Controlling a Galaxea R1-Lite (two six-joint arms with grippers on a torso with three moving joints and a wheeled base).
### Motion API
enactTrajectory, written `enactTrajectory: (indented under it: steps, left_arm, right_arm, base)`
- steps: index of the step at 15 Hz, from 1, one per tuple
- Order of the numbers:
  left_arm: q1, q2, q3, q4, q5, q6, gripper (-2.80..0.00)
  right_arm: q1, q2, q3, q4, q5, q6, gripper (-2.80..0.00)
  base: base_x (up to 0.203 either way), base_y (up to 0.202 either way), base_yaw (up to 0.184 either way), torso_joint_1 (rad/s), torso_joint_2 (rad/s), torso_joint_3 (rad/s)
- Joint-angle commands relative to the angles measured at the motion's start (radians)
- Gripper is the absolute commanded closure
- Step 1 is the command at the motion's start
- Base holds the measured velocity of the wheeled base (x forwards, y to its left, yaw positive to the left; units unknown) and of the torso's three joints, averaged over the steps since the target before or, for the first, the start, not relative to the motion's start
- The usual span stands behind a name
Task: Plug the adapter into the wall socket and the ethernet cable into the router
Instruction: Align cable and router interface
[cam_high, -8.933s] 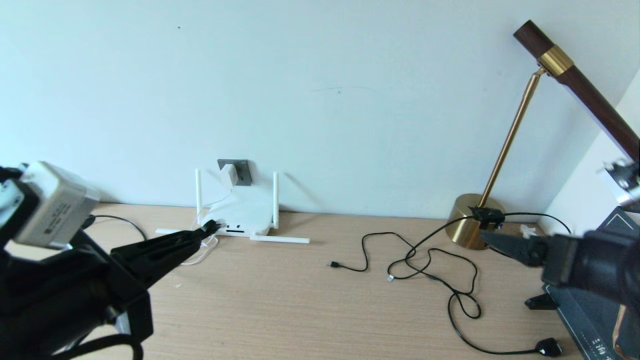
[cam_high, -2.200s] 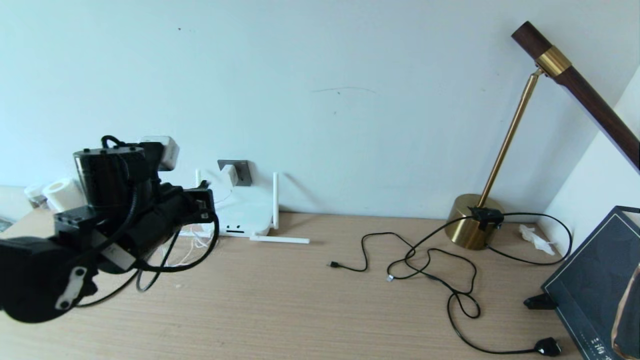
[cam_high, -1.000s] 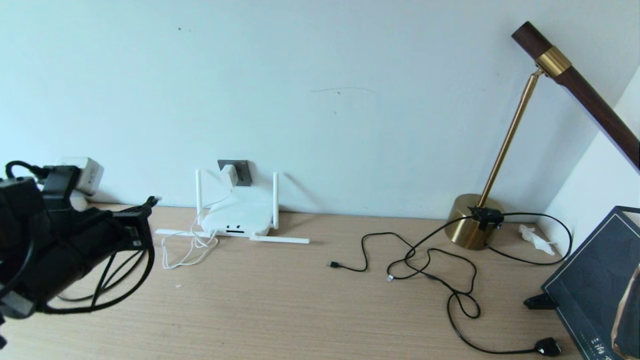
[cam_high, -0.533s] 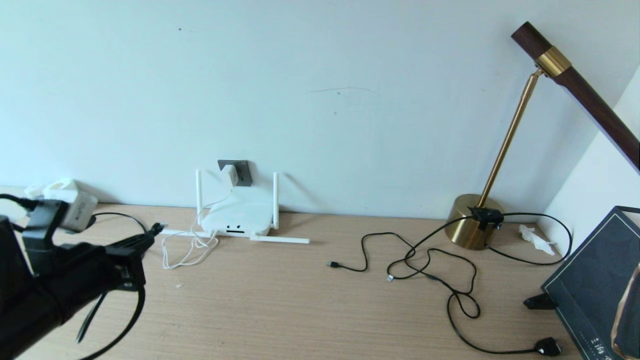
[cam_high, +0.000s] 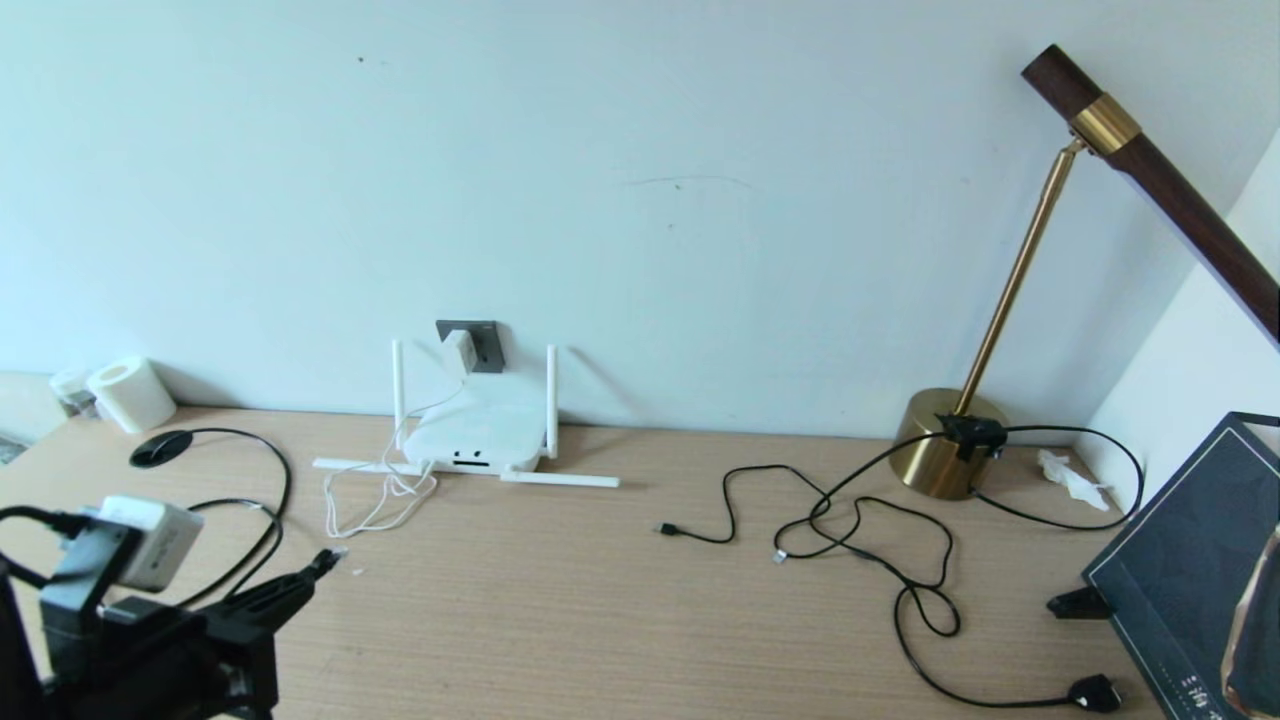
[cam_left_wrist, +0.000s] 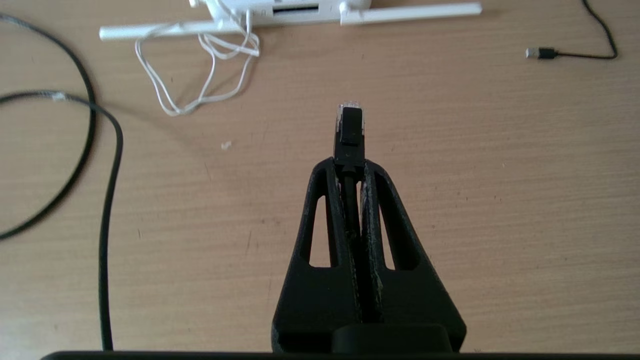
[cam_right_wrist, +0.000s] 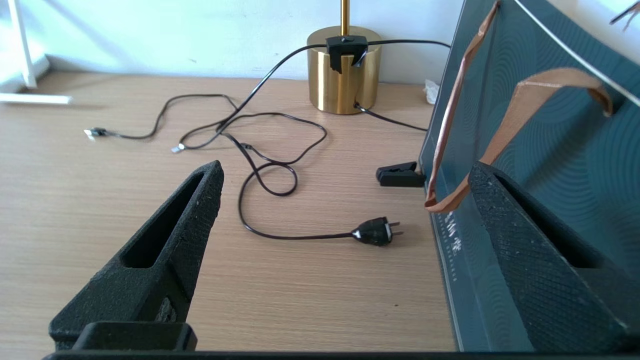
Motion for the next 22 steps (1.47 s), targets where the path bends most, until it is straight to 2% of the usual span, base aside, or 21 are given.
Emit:
enactTrajectory:
  steps: [1,6,7,9,11,15,17,19,22]
  left_arm:
    - [-0.002,0.027,0.009,0.001,-0.001,-0.019,0.0]
    - [-0.001,0.138,0.013,0.011,0.034,-0.037,0.0]
    - [-0.001,0.184,0.013,0.011,0.046,-0.061,0.0]
    - [-0.003,0.246,0.012,0.009,0.052,-0.227,0.0]
    - [-0.008,0.298,0.029,-0.015,0.038,-0.296,0.0]
    - [-0.008,0.348,0.049,-0.168,0.034,-0.283,0.0]
    - [-0.007,0.406,0.026,-0.216,0.04,-0.253,0.0]
    - [-0.007,0.492,0.002,-0.296,0.055,-0.229,0.0]
    - [-0.008,0.709,-0.033,-0.492,0.089,-0.182,0.0]
  right_arm:
    - [0.0,0.0,0.011,-0.001,0.0,0.011,-2.8]
    - [0.0,0.0,0.011,-0.001,0.0,0.011,-2.8]
    - [0.0,0.0,0.011,-0.001,0.0,0.011,-2.8]
    - [0.0,0.0,0.011,-0.001,0.0,0.011,-2.8]
    - [0.0,0.0,0.011,-0.001,0.0,0.011,-2.8]
    - [0.0,0.0,0.011,-0.001,0.0,0.004,-2.8]
    - [0.0,0.0,0.011,-0.001,0.0,0.003,-2.8]
    - [0.0,0.0,0.011,-0.001,0.0,0.004,-2.8]
    - [0.0,0.0,0.011,-0.001,0.0,0.004,-2.8]
  base:
    - [0.0,0.0,0.0,0.0,0.0,0.0]
    - [0.0,0.0,0.0,0.0,0.0,0.0]
    - [0.0,0.0,0.0,0.0,0.0,0.0]
    - [0.0,0.0,0.0,0.0,0.0,0.0]
    - [0.0,0.0,0.0,0.0,0.0,0.0]
    - [0.0,0.0,0.0,0.0,0.0,0.0]
    - [0.0,0.0,0.0,0.0,0.0,0.0]
    - [0.0,0.0,0.0,0.0,0.0,0.0]
    - [0.0,0.0,0.0,0.0,0.0,0.0]
